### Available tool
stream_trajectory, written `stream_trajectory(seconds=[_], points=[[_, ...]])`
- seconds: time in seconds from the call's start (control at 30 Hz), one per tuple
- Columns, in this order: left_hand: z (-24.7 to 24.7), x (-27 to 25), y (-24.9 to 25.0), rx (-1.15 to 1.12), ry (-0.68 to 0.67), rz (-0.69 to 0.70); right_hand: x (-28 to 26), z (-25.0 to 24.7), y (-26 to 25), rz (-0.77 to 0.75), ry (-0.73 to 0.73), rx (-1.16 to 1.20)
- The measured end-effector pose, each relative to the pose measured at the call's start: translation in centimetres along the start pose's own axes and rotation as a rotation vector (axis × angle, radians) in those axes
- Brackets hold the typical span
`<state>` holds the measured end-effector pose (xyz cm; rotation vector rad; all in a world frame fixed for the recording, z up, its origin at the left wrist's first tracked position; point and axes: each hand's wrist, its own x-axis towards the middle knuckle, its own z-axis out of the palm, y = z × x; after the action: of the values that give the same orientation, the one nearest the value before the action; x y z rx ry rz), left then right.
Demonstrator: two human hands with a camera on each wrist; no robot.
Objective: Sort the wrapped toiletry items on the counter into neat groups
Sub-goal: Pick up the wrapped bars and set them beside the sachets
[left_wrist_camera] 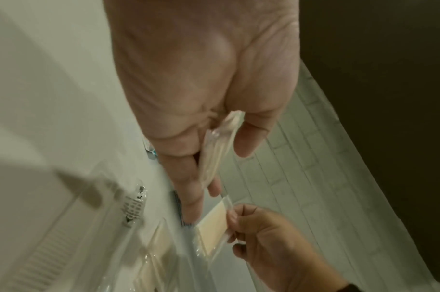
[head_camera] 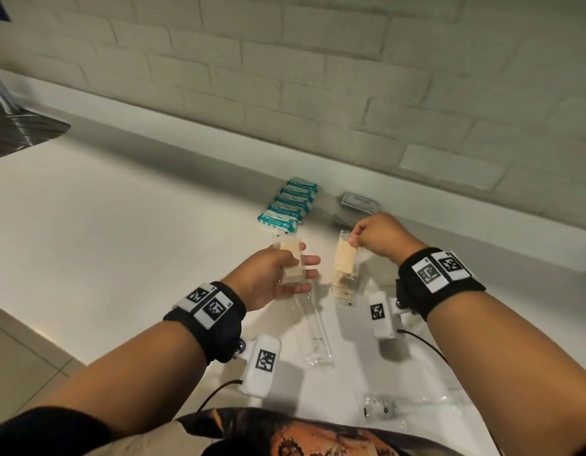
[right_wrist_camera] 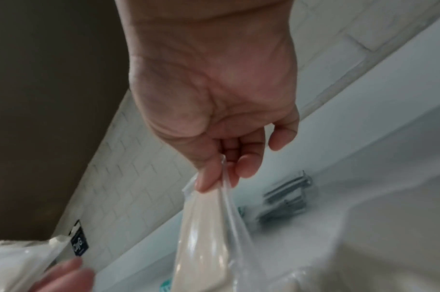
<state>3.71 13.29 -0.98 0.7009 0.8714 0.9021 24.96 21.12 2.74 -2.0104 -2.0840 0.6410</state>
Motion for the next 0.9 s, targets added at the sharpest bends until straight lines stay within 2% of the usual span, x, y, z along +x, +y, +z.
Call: stream_trajectory(seconds=[0.2, 0.27, 0.3, 0.37, 0.43, 0.5, 0.6, 0.9], points=[[-0.9, -0.2, -0.1, 0.045, -0.014, 0.010, 2.0, 2.4, 0.5, 0.028, -0.152, -0.207], [-1.1, -0.2, -0.1, 0.031, 0.032, 0.019, 2.2, 3.2, 1.0, 0.056, -0.093, -0.193], [-1.3, -0.1, -0.2, 0.023, 0.057, 0.030, 2.2, 3.4, 1.0, 0.056, -0.036, -0.136], [-1.5, 0.0, -0.1, 0.014, 0.084, 0.054, 1.4, 3.1, 0.4, -0.004, 0.026, 0.159], [-1.5, 0.3, -0.1, 0.002, 0.093, 0.074, -0.4, 2.3, -1.2, -0.093, -0.062, 0.485], [-1.2, 0.4, 0.0, 0.003, 0.084, 0.091, -2.1, 1.7, -2.6, -0.182, -0.203, 0.570], [-0.5, 0.5, -0.1, 0.030, 0.042, 0.096, -3.1, 1.8, -3.1, -0.237, -0.221, 0.549], [0.8, 0.4, -0.4, 0.098, 0.044, 0.133, -4.3, 1.6, -2.2, -0.207, -0.139, 0.416]])
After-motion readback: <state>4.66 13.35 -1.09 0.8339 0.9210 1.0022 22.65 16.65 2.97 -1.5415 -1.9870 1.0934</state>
